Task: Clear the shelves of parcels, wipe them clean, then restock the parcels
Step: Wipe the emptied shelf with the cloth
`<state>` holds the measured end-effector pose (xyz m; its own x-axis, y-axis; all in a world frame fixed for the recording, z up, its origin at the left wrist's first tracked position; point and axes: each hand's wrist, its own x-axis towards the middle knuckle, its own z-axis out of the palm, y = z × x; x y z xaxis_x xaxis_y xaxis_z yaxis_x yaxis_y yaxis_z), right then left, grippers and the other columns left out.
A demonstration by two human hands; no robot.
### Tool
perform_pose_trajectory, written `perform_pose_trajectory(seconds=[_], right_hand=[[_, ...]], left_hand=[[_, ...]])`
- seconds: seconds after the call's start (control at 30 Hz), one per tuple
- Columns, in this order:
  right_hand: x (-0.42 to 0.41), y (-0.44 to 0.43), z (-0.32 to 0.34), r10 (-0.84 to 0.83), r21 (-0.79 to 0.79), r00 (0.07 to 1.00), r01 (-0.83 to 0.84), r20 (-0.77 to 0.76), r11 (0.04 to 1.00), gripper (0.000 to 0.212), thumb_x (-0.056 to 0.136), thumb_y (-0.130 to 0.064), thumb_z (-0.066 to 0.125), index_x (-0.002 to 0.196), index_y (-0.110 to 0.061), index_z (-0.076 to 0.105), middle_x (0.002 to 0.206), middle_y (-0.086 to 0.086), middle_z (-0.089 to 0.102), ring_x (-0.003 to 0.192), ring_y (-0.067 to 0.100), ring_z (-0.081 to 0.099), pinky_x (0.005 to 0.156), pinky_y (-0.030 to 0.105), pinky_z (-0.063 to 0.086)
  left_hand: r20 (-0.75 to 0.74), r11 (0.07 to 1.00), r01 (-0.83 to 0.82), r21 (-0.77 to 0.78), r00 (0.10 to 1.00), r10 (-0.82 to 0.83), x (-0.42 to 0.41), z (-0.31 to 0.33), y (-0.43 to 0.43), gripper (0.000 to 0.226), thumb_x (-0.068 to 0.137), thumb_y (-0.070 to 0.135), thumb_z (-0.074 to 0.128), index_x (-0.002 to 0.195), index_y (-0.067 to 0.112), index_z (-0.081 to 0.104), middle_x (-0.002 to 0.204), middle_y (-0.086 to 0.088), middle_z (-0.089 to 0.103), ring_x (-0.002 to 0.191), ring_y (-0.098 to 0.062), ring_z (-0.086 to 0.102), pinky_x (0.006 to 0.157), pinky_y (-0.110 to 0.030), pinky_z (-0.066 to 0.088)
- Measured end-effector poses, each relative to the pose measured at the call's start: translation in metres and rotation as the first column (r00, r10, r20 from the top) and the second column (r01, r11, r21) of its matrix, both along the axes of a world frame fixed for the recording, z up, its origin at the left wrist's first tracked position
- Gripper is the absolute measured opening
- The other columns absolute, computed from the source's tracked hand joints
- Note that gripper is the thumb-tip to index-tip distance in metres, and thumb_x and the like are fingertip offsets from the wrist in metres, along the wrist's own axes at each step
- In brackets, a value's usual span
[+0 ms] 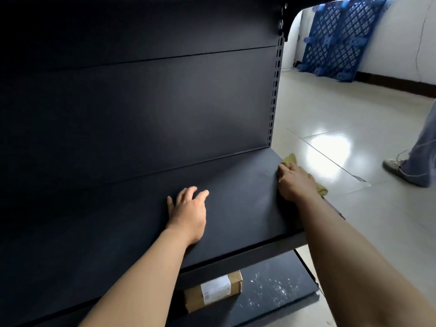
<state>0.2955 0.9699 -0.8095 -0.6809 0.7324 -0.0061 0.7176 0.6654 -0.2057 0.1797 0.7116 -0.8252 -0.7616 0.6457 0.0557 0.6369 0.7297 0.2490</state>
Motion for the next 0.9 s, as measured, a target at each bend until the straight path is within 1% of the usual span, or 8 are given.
perform_pose_trajectory(seconds=[0.07, 0.13, 0.23, 0.33, 0.47, 0.67, 0.8, 0.9], right_hand=[[-0.026, -0.006, 0.000, 0.052, 0.062, 0.999, -0.052, -0.003, 0.997, 0.050, 0.090, -0.019, 0.037, 0.140, -0.025, 0.038, 0.152, 0.008, 0.030, 0.140, 0.029, 0.025, 0.114, 0.047, 0.020], [-0.052, -0.022, 0.000, 0.190, 0.119, 0.982, -0.186, -0.018, 0.975, 0.054, 0.090, -0.020, 0.037, 0.144, -0.025, 0.035, 0.155, 0.005, 0.027, 0.143, 0.025, 0.021, 0.117, 0.046, 0.016], [-0.089, -0.047, -0.003, 0.382, 0.106, 0.924, -0.378, -0.020, 0.920, 0.055, 0.095, -0.023, 0.035, 0.149, -0.025, 0.030, 0.159, 0.002, 0.022, 0.146, 0.023, 0.015, 0.117, 0.045, 0.012], [-0.118, -0.054, -0.002, 0.471, 0.077, 0.882, -0.469, -0.012, 0.880, 0.049, 0.100, -0.030, 0.031, 0.150, -0.029, 0.030, 0.157, 0.001, 0.026, 0.146, 0.022, 0.018, 0.118, 0.042, 0.011], [-0.124, -0.029, 0.001, 0.392, 0.070, 0.920, -0.391, -0.010, 0.918, 0.049, 0.100, -0.041, 0.028, 0.148, -0.034, 0.030, 0.158, 0.000, 0.025, 0.143, 0.026, 0.023, 0.116, 0.042, 0.016], [-0.098, 0.022, 0.008, 0.106, 0.004, 0.994, -0.106, -0.006, 0.994, 0.046, 0.097, -0.041, 0.028, 0.142, -0.032, 0.034, 0.155, 0.002, 0.026, 0.143, 0.025, 0.020, 0.110, 0.053, 0.022], [-0.075, 0.023, 0.009, -0.071, -0.128, 0.997, 0.065, -0.041, 0.990, 0.042, 0.097, -0.043, 0.026, 0.139, -0.040, 0.030, 0.153, 0.003, 0.025, 0.132, 0.034, 0.030, 0.101, 0.052, 0.026], [-0.057, 0.013, 0.010, -0.115, -0.134, 0.992, 0.107, -0.051, 0.985, 0.044, 0.098, -0.044, 0.025, 0.142, -0.042, 0.026, 0.152, 0.006, 0.024, 0.128, 0.036, 0.033, 0.101, 0.050, 0.027]], left_hand=[[-0.024, 0.999, 0.007, 0.054, 1.000, -0.006, -0.009, -0.005, 0.001, 0.045, 0.102, 0.023, 0.025, 0.144, 0.036, 0.033, 0.154, 0.003, 0.021, 0.143, -0.018, 0.013, 0.116, -0.054, 0.001], [-0.027, 0.997, 0.019, 0.077, 0.999, -0.017, -0.013, -0.006, 0.005, 0.044, 0.102, 0.024, 0.025, 0.143, 0.037, 0.035, 0.153, 0.005, 0.023, 0.143, -0.016, 0.014, 0.116, -0.053, 0.000], [-0.035, 0.996, 0.034, 0.086, 0.999, -0.031, -0.015, -0.007, 0.008, 0.045, 0.101, 0.024, 0.026, 0.142, 0.039, 0.035, 0.153, 0.007, 0.024, 0.143, -0.014, 0.014, 0.117, -0.052, -0.001], [-0.031, 0.994, 0.037, 0.106, 0.999, -0.034, -0.017, -0.005, 0.008, 0.045, 0.101, 0.024, 0.028, 0.142, 0.039, 0.036, 0.153, 0.008, 0.025, 0.143, -0.013, 0.014, 0.118, -0.052, -0.001], [-0.034, 0.992, 0.044, 0.117, 0.999, -0.040, -0.019, -0.004, 0.009, 0.044, 0.101, 0.024, 0.028, 0.142, 0.039, 0.037, 0.152, 0.009, 0.026, 0.142, -0.012, 0.016, 0.118, -0.051, 0.000], [-0.019, 0.992, 0.049, 0.115, 0.999, -0.047, -0.019, -0.004, 0.011, 0.045, 0.101, 0.023, 0.028, 0.142, 0.039, 0.036, 0.153, 0.007, 0.025, 0.142, -0.012, 0.016, 0.118, -0.051, 0.000], [-0.026, 0.994, 0.049, 0.099, 0.999, -0.047, -0.022, -0.003, 0.010, 0.045, 0.101, 0.023, 0.029, 0.142, 0.039, 0.036, 0.153, 0.007, 0.026, 0.142, -0.013, 0.016, 0.118, -0.052, 0.000], [-0.022, 0.993, 0.037, 0.110, 0.999, -0.035, -0.023, -0.003, 0.011, 0.045, 0.101, 0.022, 0.028, 0.142, 0.038, 0.038, 0.152, 0.007, 0.027, 0.141, -0.013, 0.018, 0.117, -0.052, 0.000]])
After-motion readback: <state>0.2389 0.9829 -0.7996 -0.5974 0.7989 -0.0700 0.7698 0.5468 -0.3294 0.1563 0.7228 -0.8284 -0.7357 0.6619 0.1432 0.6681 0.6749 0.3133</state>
